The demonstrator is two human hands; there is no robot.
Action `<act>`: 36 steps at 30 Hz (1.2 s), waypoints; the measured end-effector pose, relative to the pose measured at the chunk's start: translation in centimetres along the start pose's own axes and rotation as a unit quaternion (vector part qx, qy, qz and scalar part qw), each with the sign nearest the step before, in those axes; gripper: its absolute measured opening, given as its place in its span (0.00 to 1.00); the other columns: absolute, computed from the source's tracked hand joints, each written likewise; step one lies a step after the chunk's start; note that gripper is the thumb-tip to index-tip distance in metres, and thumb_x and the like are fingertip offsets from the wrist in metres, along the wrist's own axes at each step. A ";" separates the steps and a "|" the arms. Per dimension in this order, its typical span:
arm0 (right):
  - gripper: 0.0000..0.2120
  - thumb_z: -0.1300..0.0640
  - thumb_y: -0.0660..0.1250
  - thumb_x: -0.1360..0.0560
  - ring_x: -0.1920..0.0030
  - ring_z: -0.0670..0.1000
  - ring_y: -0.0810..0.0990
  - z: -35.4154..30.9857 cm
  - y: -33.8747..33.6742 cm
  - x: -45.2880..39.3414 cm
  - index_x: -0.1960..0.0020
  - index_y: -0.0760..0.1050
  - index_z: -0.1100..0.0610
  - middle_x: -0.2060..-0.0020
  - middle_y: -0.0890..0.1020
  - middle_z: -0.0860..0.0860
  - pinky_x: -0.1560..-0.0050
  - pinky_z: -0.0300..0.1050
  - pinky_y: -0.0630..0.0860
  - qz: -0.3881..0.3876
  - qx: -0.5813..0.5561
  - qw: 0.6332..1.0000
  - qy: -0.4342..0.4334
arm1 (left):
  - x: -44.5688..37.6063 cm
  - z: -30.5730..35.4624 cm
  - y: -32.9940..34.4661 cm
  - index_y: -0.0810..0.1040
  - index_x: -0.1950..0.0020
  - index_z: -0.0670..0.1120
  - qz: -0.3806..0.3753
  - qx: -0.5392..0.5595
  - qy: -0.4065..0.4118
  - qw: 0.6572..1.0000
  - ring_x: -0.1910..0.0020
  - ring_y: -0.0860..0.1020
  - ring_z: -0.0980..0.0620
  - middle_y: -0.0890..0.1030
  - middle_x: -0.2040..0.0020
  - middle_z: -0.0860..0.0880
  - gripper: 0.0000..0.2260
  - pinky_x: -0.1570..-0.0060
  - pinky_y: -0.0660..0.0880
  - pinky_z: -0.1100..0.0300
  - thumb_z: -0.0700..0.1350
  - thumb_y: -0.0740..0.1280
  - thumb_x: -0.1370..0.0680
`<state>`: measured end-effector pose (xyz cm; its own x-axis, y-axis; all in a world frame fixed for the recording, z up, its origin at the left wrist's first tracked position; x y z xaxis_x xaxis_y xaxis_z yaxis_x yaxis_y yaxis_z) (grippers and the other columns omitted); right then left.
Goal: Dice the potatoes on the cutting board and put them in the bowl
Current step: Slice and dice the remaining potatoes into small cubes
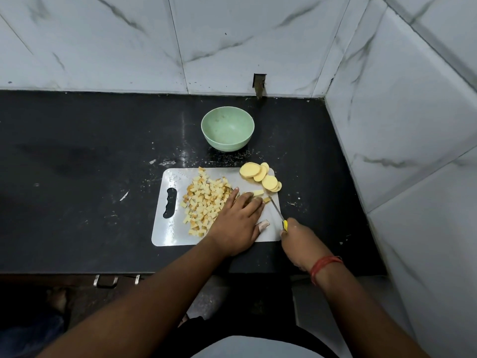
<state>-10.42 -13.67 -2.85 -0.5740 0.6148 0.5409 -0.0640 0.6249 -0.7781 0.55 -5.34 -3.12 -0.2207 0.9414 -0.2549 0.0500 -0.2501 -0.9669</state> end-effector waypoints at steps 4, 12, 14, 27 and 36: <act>0.10 0.59 0.55 0.19 0.46 0.59 0.79 0.2 0.9 -0.8 0.38 0.67 0.59 0.44 0.79 0.60 0.51 0.47 0.72 -0.020 0.005 1.000 0.021 | 0.1 -0.2 0.4 0.75 0.26 0.42 -0.002 0.006 -0.004 1.000 0.28 0.70 0.42 0.77 0.30 0.46 0.27 0.23 0.58 0.37 0.58 0.53 0.15; 0.08 0.60 0.55 0.19 0.47 0.59 0.78 0.6 1.7 0.7 0.41 0.66 0.59 0.45 0.78 0.60 0.52 0.45 0.70 -0.042 0.005 0.999 -0.005 | 0.3 0.3 0.8 0.74 0.25 0.43 -0.005 0.005 -0.040 0.999 0.27 0.68 0.42 0.76 0.28 0.47 0.28 0.23 0.57 0.36 0.59 0.52 0.15; 0.06 0.59 0.55 0.18 0.53 0.57 0.77 0.8 1.3 1.2 0.43 0.66 0.59 0.47 0.79 0.59 0.55 0.43 0.68 -0.028 -0.003 1.000 -0.010 | 0.4 0.3 0.8 0.73 0.24 0.43 -0.005 0.006 -0.037 0.999 0.26 0.68 0.42 0.75 0.27 0.46 0.28 0.22 0.57 0.37 0.59 0.52 0.15; 0.14 0.60 0.57 0.20 0.48 0.58 0.80 -0.9 2.0 -1.2 0.35 0.65 0.61 0.46 0.79 0.61 0.56 0.45 0.70 -0.023 0.029 0.999 -0.001 | 0.8 0.2 0.5 0.74 0.25 0.41 0.009 0.011 -0.046 0.999 0.28 0.69 0.43 0.75 0.29 0.45 0.26 0.21 0.55 0.42 0.57 0.54 0.15; 0.07 0.59 0.56 0.19 0.54 0.56 0.79 0.6 1.2 1.0 0.42 0.66 0.59 0.55 0.78 0.55 0.59 0.44 0.71 -0.017 0.015 1.000 -0.019 | 1.3 0.0 0.4 0.74 0.26 0.39 0.020 0.016 -0.053 0.998 0.26 0.68 0.43 0.75 0.29 0.43 0.26 0.21 0.56 0.42 0.56 0.55 0.14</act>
<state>-11.56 -12.58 -3.37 -0.6016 0.5737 0.5559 -0.1089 0.6304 -0.7686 0.25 -4.25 -3.80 -0.3210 0.9016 -0.2899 0.0295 -0.2964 -0.9546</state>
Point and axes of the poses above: each hand's wrist, its own x-axis away from the middle knuckle, its own y-axis out of the palm, z = x × y, the point moved 9 cm from there along -x, towards the middle knuckle
